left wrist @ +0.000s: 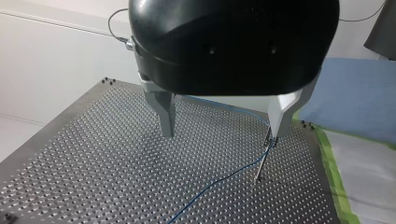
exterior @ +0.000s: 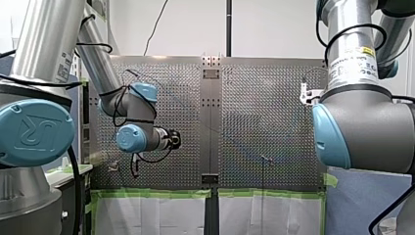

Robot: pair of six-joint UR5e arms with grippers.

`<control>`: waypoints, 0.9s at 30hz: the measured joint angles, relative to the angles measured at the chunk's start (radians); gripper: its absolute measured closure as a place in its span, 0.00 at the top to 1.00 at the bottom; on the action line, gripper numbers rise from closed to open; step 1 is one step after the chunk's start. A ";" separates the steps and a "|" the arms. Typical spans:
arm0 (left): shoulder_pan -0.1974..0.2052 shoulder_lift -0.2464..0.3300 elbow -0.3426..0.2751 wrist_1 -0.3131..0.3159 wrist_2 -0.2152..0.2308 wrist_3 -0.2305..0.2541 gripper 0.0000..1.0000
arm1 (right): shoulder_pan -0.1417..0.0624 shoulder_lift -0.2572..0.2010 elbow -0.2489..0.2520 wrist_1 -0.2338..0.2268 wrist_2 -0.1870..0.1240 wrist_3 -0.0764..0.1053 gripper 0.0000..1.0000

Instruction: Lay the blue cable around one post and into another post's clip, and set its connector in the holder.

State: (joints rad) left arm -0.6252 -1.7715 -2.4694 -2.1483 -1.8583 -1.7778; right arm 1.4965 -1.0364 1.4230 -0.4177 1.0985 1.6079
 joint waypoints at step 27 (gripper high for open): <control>0.000 0.000 0.000 -0.001 0.000 0.000 1.00 | -0.003 0.000 0.000 0.002 0.036 0.000 1.00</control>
State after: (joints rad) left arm -0.6250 -1.7715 -2.4695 -2.1493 -1.8583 -1.7778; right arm 1.4936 -1.0364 1.4231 -0.4161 1.1342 1.6078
